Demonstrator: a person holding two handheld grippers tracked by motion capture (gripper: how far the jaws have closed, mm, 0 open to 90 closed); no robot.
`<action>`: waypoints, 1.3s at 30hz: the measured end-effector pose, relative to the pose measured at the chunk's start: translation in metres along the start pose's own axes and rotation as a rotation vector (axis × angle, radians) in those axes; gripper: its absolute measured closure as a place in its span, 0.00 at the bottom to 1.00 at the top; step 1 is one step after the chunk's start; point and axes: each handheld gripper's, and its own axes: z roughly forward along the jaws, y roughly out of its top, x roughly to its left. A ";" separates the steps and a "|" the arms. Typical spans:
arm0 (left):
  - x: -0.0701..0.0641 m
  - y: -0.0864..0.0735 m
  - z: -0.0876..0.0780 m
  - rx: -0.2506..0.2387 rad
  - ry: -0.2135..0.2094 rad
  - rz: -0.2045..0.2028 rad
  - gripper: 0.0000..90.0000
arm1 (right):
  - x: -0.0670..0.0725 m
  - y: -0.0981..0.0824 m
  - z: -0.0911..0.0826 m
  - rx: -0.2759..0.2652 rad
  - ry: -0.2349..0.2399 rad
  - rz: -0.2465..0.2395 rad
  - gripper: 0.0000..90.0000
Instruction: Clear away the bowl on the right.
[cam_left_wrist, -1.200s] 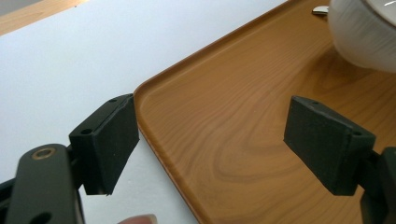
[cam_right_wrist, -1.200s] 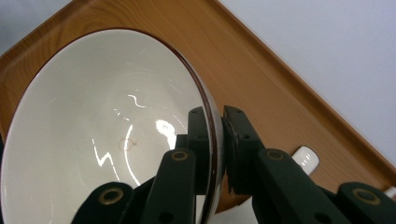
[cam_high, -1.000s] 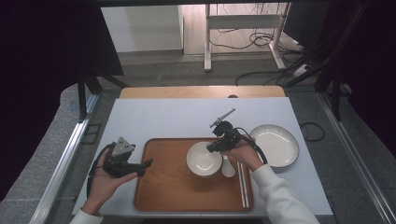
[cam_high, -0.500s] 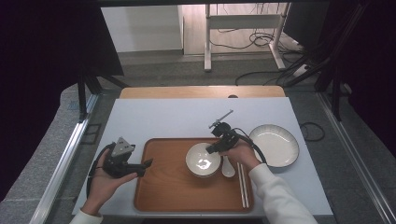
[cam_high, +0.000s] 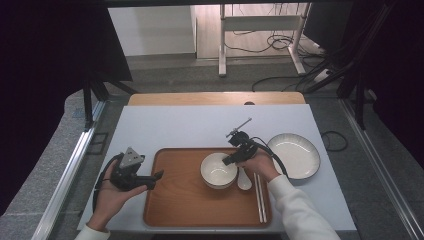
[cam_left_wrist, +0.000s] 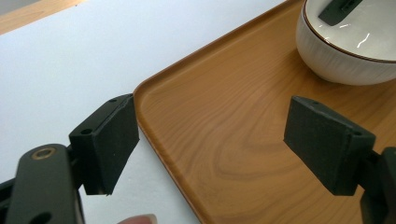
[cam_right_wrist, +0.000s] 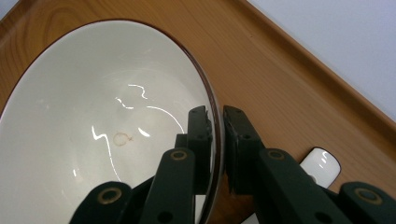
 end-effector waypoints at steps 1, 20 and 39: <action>0.000 0.000 0.000 0.000 0.000 0.001 0.20 | 0.000 0.000 0.000 -0.001 -0.001 -0.001 0.88; 0.001 0.001 -0.002 -0.013 0.003 -0.005 0.20 | -0.001 -0.019 -0.077 -0.270 -0.111 -0.046 0.40; 0.003 0.001 -0.003 -0.015 0.004 -0.009 0.20 | -0.042 -0.092 -0.130 -0.350 -0.207 0.082 0.38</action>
